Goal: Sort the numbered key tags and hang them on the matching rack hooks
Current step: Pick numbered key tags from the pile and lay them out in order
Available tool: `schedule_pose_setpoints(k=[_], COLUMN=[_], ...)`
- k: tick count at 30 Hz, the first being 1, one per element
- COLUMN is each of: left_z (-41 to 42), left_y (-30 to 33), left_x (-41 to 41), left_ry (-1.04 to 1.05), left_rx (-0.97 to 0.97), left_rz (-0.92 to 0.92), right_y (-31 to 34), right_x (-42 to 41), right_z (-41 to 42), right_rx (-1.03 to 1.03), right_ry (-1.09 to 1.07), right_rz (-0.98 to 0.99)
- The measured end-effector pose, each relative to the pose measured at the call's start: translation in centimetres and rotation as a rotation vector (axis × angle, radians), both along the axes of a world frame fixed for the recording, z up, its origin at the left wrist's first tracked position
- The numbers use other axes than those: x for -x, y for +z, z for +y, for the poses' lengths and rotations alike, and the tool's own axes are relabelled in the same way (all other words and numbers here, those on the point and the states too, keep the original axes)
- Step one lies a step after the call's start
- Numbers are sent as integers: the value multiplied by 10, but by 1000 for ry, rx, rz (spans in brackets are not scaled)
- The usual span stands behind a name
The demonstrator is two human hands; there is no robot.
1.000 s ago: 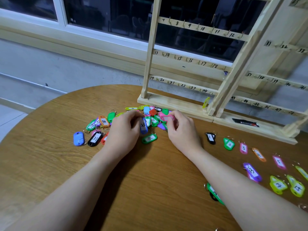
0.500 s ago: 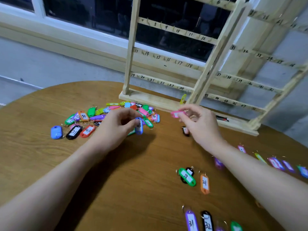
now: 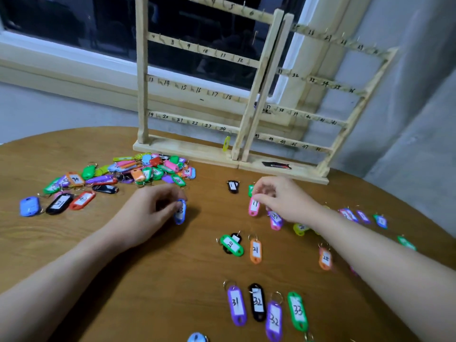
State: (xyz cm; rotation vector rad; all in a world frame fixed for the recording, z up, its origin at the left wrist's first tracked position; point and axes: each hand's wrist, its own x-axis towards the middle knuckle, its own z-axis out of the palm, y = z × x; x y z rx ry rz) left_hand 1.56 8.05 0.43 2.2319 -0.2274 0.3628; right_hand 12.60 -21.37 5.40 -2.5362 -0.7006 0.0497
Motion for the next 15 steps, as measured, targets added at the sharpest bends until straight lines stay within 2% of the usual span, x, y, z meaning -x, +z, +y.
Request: schedule_pose_setpoints(k=[4, 15], left_z=[3, 6], left_y=[-2, -5], left_x=[-1, -5], left_ry=[14, 37], left_rx=[-7, 1], left_rz=[-6, 0], right_y=[-7, -14], right_x=[3, 0], right_z=[14, 53], right_rx=[74, 8], right_ry=[38, 94], right_rz=[-1, 32])
